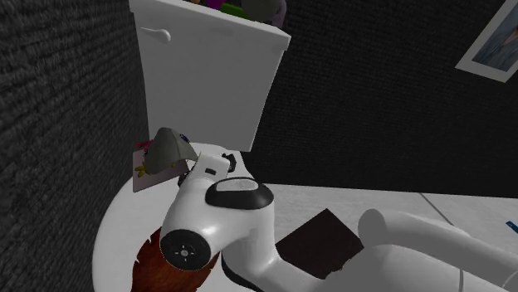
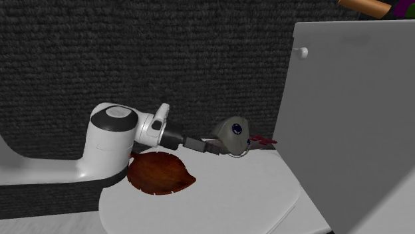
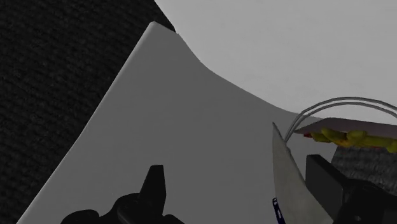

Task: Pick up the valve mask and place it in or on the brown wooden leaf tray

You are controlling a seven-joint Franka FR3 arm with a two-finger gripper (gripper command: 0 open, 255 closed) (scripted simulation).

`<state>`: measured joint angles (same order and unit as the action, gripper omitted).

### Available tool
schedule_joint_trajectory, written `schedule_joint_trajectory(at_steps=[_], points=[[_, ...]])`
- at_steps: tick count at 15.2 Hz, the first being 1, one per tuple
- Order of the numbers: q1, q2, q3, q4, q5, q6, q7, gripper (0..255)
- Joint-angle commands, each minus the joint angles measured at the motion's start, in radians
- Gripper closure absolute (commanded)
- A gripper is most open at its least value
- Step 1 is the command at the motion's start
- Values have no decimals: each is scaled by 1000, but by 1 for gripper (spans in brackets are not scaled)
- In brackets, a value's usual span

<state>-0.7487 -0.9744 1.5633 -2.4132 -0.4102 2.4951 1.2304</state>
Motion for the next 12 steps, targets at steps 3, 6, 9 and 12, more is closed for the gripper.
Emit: schedule_joint_trajectory(at_steps=[3,6,9,12], points=[[-186,-175,174,152,-2,-10,116,0],[-225,-203,188,171,-5,10,128,0],[-260,-214,190,172,-11,45,132,0],[-291,-224,192,174,-17,74,136,0]])
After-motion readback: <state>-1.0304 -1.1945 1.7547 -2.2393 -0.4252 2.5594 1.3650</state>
